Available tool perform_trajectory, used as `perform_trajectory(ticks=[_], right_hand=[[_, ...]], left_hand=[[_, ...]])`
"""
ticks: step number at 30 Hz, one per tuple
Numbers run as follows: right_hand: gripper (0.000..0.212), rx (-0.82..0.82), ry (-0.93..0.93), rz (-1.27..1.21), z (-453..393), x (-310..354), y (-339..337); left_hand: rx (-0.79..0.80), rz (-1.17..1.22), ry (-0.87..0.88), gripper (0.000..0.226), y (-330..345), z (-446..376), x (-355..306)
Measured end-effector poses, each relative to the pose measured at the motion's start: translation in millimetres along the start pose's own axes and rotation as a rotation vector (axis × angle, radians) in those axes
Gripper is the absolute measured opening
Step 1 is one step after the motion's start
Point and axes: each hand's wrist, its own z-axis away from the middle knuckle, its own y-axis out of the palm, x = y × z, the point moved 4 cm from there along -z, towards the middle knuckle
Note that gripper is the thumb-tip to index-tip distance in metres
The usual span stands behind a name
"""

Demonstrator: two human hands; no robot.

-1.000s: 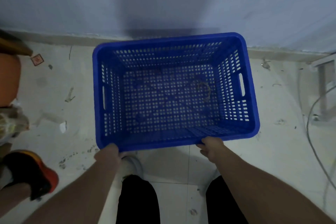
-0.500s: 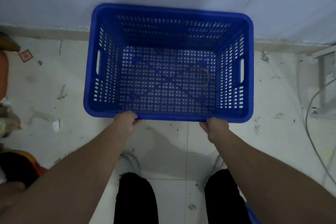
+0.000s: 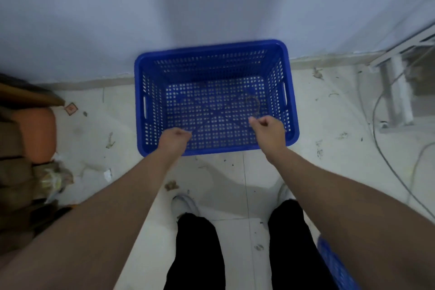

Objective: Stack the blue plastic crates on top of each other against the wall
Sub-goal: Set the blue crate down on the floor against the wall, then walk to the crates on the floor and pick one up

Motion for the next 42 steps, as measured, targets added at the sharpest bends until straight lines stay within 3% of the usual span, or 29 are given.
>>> perform_trajectory(ticks=[4,7,10,15,21,27,31,35,40,42], right_hand=[[0.032,0.116,-0.146,0.149,71.2,74.7,-53.3],[0.036,0.177,-0.208,0.205,121.5,108.9,-99.7],[0.042,0.134,-0.302,0.241,156.4,131.6,-149.8],[0.043,-0.126,-0.262,0.137,217.5,122.8,-234.8],[0.044,-0.446,-0.106,-0.046,349.4,36.2,-315.4],[0.032,-0.740,0.010,-0.242,507.2,-64.3,-381.2],[0.030,-0.819,0.080,-0.322,597.1,-144.9,-400.8],[0.031,-0.866,0.174,-0.376,685.9,-243.8,-401.8],[0.019,-0.895,0.251,-0.511,789.3,-374.5,-405.1],[0.025,-0.920,0.302,-0.554,822.0,-421.9,-409.5]], left_hand=[[-0.030,-0.238,0.288,0.044,-32.4,128.4,-72.4],[-0.111,-0.248,0.437,0.040,-44.2,200.7,-110.5],[-0.133,-0.266,0.561,0.038,-39.3,248.1,-141.3],[0.066,-0.386,0.737,0.043,6.8,293.1,-174.2],[0.302,-0.529,0.918,0.030,99.6,383.6,-178.4],[0.662,-0.629,0.949,0.037,211.3,531.2,-95.5],[0.817,-0.677,0.983,0.034,260.5,625.2,-10.6],[0.942,-0.790,0.984,0.032,304.8,692.5,92.8],[0.989,-0.881,0.862,0.039,359.7,750.0,243.8],[1.049,-0.910,0.779,0.037,376.1,772.0,303.8]])
